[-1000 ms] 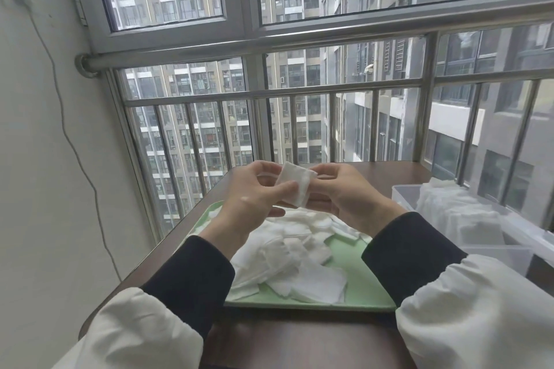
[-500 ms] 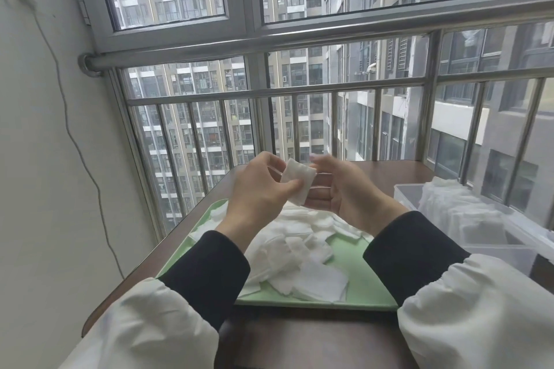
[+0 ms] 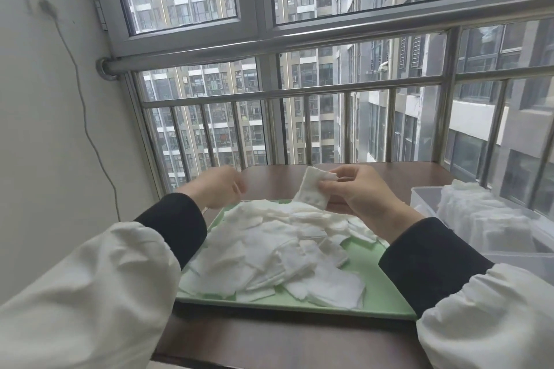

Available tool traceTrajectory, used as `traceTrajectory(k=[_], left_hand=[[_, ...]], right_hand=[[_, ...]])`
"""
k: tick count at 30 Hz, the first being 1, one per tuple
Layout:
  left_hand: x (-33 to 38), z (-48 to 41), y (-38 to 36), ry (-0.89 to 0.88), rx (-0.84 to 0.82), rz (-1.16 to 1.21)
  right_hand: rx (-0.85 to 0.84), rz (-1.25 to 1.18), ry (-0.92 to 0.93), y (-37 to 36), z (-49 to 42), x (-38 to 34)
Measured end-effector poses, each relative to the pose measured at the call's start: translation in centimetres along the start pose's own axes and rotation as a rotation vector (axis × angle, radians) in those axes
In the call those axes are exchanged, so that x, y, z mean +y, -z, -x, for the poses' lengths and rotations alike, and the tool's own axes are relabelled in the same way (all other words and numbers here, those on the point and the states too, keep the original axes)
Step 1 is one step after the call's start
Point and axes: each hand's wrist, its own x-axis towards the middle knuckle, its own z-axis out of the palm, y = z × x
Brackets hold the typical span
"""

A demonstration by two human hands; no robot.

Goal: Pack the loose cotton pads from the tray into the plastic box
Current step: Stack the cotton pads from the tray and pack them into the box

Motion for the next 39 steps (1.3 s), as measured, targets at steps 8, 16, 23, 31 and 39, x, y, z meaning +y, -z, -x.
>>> traceTrajectory(k=[8, 16, 23, 31, 39], left_hand=[[0.6, -1.7, -2.5, -0.172, -0.096, 0.047], [0.5, -0.9, -0.5, -0.162, 0.106, 0.108], [5.8, 4.0, 0.7, -0.312, 0.028, 0.972], [9.3, 4.5, -1.8, -0.275, 0.036, 1.045], [8.9, 4.5, -1.0, -0.334, 0.033, 0.962]], right_hand=[[-0.029, 0.024, -0.015, -0.3, 0.1, 0.0], [-0.009, 0.058, -0.005, -0.2, -0.2, 0.2], [0.022, 0.119, 0.017, 0.1, -0.3, 0.1], [-0.032, -0.040, 0.005, 0.2, -0.1, -0.3], [-0.139, -0.106, -0.002, 0.1, 0.1, -0.7]])
